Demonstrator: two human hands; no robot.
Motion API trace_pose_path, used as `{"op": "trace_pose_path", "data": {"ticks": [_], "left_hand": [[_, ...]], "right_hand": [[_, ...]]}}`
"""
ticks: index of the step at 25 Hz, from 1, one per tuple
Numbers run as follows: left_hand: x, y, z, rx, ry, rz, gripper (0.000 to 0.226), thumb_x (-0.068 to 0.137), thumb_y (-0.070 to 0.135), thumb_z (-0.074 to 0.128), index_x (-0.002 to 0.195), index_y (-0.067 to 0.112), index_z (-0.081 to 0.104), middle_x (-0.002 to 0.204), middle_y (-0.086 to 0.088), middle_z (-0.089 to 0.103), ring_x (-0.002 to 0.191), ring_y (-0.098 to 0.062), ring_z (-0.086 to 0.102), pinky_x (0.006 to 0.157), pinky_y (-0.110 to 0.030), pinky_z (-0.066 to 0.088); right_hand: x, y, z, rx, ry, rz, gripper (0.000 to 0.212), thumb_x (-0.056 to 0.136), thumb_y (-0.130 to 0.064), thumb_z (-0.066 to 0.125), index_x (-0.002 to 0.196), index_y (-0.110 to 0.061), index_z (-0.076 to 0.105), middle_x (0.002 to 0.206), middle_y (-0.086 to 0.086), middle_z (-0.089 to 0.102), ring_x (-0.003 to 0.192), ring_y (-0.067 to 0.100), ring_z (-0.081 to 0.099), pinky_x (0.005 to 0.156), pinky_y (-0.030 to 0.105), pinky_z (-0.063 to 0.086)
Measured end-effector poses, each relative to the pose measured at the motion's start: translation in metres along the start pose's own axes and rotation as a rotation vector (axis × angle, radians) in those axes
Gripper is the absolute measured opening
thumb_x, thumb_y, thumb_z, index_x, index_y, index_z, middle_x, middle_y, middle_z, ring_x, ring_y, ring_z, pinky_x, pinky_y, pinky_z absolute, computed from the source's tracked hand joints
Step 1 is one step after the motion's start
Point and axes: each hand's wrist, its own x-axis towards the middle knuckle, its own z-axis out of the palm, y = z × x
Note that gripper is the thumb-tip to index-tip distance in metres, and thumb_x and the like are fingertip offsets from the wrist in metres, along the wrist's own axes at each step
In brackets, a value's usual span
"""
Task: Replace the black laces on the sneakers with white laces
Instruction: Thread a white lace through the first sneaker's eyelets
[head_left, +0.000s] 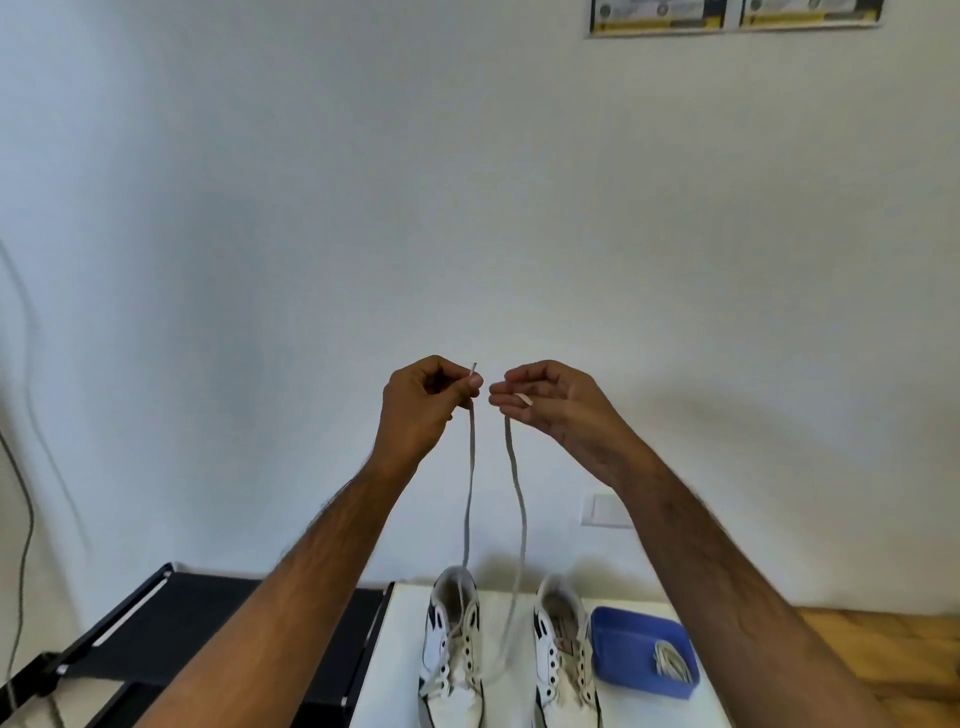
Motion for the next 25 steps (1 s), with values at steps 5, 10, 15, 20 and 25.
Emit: {"op": "trace_pose_path", "data": {"ticks": [5, 10, 15, 20, 25], "left_hand": [[0.028, 0.032, -0.008, -0.027, 0.033, 0.069, 0.006, 0.09, 0.02, 0.076, 0.09, 0.013, 0.075, 0.079, 0.0, 0.076, 0.073, -0.016, 0.073, 0.063, -0.026, 0.051], [0.054, 0.068, -0.011, -0.008, 0.073, 0.125, 0.004, 0.086, 0.024, 0.08, 0.086, 0.021, 0.077, 0.079, 0.007, 0.076, 0.073, -0.011, 0.072, 0.064, -0.021, 0.048], [0.064, 0.082, -0.016, 0.03, 0.077, 0.162, 0.007, 0.085, 0.025, 0.081, 0.088, 0.019, 0.078, 0.08, 0.007, 0.076, 0.074, -0.01, 0.072, 0.069, -0.02, 0.055], [0.067, 0.086, -0.016, 0.078, 0.072, 0.204, 0.011, 0.083, 0.02, 0.083, 0.091, 0.016, 0.076, 0.084, 0.005, 0.077, 0.076, -0.013, 0.073, 0.074, -0.027, 0.06], [0.069, 0.091, -0.016, 0.071, 0.052, 0.232, 0.008, 0.086, 0.016, 0.08, 0.091, 0.01, 0.077, 0.08, 0.002, 0.077, 0.076, -0.013, 0.074, 0.071, -0.024, 0.059]], "right_hand": [[0.016, -0.047, 0.003, 0.218, -0.17, -0.056, 0.049, 0.08, 0.011, 0.056, 0.13, 0.009, 0.052, 0.127, 0.026, 0.066, 0.124, 0.034, 0.063, 0.107, 0.038, 0.05], [0.033, -0.061, 0.01, -0.091, -0.086, -0.151, 0.021, 0.093, 0.006, 0.065, 0.113, 0.008, 0.067, 0.11, 0.024, 0.073, 0.108, 0.034, 0.072, 0.099, 0.041, 0.056], [0.037, -0.074, 0.016, -0.191, 0.075, -0.149, 0.016, 0.1, -0.009, 0.061, 0.109, -0.001, 0.073, 0.096, 0.018, 0.077, 0.084, 0.031, 0.076, 0.074, 0.033, 0.061], [0.046, -0.084, 0.023, -0.389, 0.186, -0.218, 0.014, 0.097, -0.023, 0.067, 0.098, -0.018, 0.08, 0.087, -0.001, 0.078, 0.065, 0.01, 0.061, 0.056, 0.024, 0.049], [0.053, -0.091, 0.023, -0.404, 0.21, -0.246, 0.009, 0.092, -0.024, 0.074, 0.094, -0.02, 0.082, 0.084, -0.003, 0.075, 0.065, 0.007, 0.06, 0.057, 0.022, 0.048]]}}
